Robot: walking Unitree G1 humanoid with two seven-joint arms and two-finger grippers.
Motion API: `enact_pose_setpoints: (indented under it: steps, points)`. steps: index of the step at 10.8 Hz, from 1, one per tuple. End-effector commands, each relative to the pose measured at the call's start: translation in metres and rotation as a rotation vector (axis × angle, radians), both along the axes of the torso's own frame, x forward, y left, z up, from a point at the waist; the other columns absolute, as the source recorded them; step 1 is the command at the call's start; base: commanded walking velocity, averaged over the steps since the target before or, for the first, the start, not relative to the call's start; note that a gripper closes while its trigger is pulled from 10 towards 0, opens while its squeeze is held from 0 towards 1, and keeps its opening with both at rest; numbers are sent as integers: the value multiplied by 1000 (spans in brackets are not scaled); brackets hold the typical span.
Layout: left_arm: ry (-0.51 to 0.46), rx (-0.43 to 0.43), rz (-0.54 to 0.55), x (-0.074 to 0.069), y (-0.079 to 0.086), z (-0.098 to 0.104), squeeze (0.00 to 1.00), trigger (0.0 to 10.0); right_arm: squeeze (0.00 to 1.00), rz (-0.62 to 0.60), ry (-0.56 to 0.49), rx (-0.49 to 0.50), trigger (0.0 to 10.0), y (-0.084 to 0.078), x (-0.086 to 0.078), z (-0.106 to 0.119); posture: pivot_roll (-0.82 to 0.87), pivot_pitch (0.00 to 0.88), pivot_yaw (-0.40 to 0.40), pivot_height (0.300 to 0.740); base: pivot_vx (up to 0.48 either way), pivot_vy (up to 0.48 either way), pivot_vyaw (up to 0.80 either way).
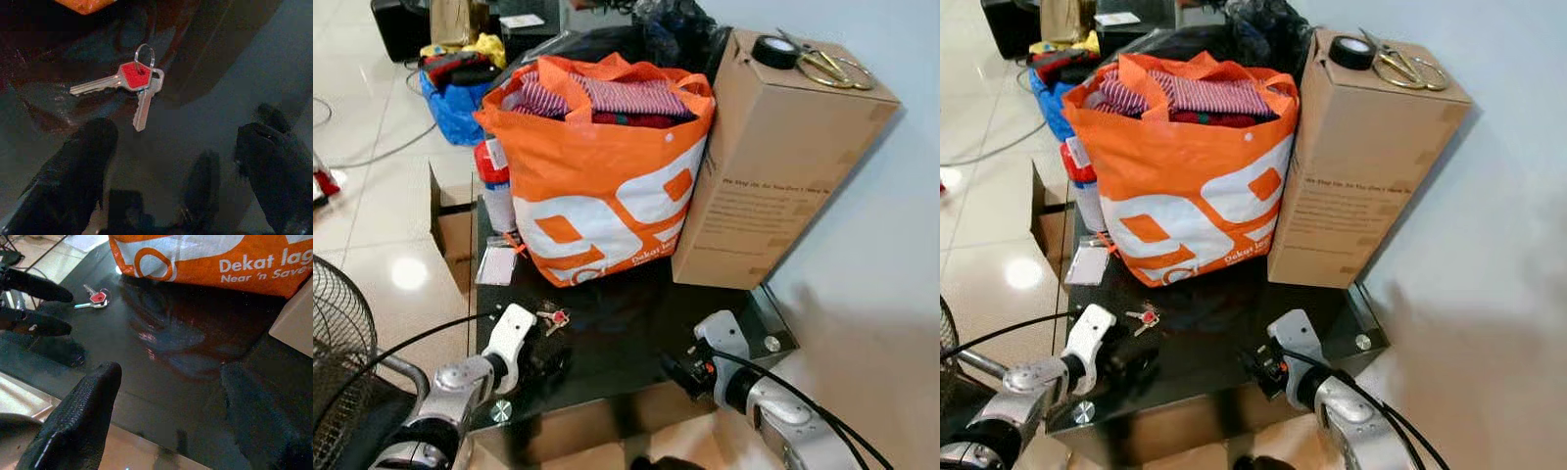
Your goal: Hang keys on a hook
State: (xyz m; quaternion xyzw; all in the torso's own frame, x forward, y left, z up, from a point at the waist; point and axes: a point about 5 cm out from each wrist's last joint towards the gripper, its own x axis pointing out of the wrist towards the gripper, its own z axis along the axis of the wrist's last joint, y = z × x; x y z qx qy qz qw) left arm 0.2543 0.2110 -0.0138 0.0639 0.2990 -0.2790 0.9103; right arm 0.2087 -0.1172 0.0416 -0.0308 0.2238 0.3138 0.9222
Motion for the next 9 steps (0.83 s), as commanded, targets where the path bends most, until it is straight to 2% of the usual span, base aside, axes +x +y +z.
enact_pose_setpoints:
  steps: [1, 5, 6, 9]
  points:
    - [-2, 11, 5, 2, 0, 1, 0, 10000, 0, 2, -11, -9, 10000, -1, -1, 4, -117, 89, -135, 740, 0, 0, 0]
    - [-66, 6, -7, 5, -1, 6, 0, 10000, 0, 3, 7, -9, 10000, 0, -12, 4, -124, 132, -160, 740, 0, 0, 0]
    - [-84, -28, -74, 8, -15, 8, 0, 10000, 0, -2, 9, -8, 10000, 1, -12, 4, -124, 127, -156, 740, 0, 0, 0]
    - [-88, -91, -181, 9, -39, 10, 0, 10000, 0, -19, 1, -7, 10000, 1, -9, 4, -118, 98, -137, 740, 0, 0, 0]
